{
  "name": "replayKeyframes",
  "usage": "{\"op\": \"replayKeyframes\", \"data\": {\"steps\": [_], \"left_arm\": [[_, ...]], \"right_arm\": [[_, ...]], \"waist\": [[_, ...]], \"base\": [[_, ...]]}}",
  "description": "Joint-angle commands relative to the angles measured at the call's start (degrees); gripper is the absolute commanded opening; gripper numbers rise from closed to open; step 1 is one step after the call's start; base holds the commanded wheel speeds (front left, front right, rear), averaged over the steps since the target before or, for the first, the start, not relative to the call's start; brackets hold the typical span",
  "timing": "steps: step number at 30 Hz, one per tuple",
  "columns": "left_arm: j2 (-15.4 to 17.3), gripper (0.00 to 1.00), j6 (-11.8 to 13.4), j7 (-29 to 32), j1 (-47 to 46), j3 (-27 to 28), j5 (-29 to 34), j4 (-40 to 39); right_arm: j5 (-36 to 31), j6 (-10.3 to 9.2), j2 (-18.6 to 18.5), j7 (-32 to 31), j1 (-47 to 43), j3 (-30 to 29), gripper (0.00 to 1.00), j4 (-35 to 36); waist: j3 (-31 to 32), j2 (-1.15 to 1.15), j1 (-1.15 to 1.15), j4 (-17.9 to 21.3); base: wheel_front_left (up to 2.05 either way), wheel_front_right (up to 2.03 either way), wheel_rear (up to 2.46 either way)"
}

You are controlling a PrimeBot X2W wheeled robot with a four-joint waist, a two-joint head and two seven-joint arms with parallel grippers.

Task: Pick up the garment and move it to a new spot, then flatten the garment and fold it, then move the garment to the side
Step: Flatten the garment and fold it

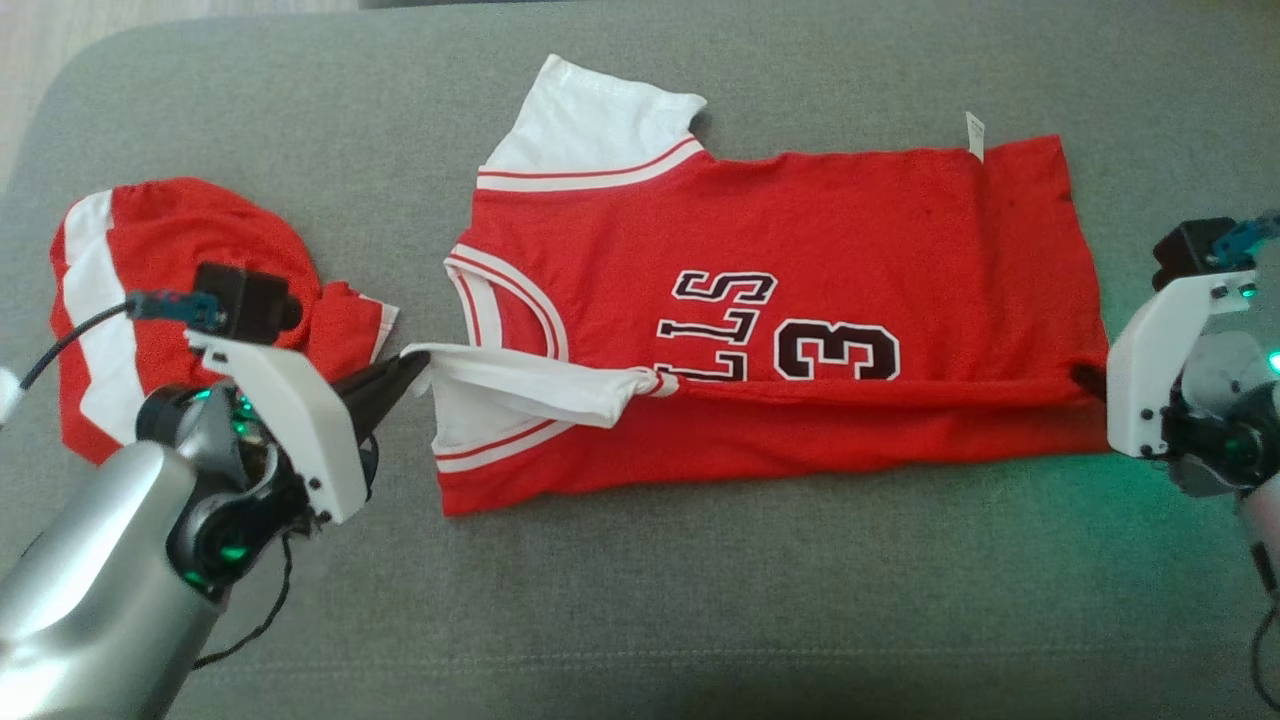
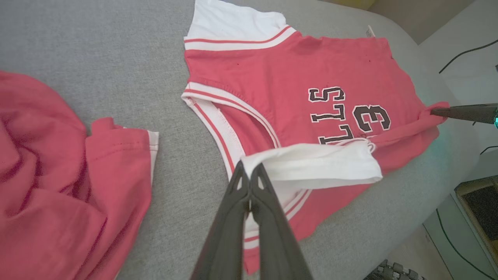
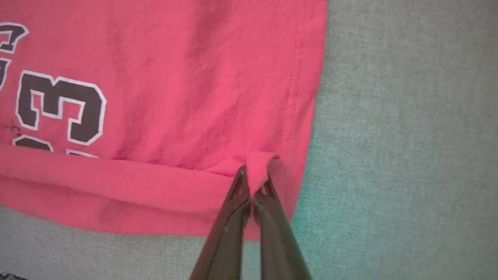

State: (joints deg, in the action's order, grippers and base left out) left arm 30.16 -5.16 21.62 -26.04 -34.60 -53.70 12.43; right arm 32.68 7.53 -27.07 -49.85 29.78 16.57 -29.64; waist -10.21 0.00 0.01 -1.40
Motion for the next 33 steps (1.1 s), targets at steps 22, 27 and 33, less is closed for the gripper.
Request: {"op": "replayKeyframes", "data": {"steps": [22,27,33], "left_arm": [[-11.05,1.0,3.94,-29.01,-5.81,10.14,1.88,11.36],[-14.99,1.0,5.44,-34.43,-1.07,12.02,0.69,10.67],[-18.41,1.0,7.21,-36.48,5.26,13.49,4.59,7.37]], "right_arm": [[-0.76,-0.04,4.58,29.5,1.99,-2.75,1.0,-1.69],[-2.58,-0.04,6.15,41.82,-2.59,-5.07,1.0,1.64],[-7.99,-0.04,9.42,52.43,-9.14,-9.03,1.0,4.49]], "waist": [[1.59,0.0,-0.01,-0.42],[4.62,0.0,-0.01,-1.33],[7.77,0.0,-0.01,-2.26]], "base": [[0.0,0.0,0.0],[0.0,0.0,0.0],[0.0,0.0,0.0]]}}
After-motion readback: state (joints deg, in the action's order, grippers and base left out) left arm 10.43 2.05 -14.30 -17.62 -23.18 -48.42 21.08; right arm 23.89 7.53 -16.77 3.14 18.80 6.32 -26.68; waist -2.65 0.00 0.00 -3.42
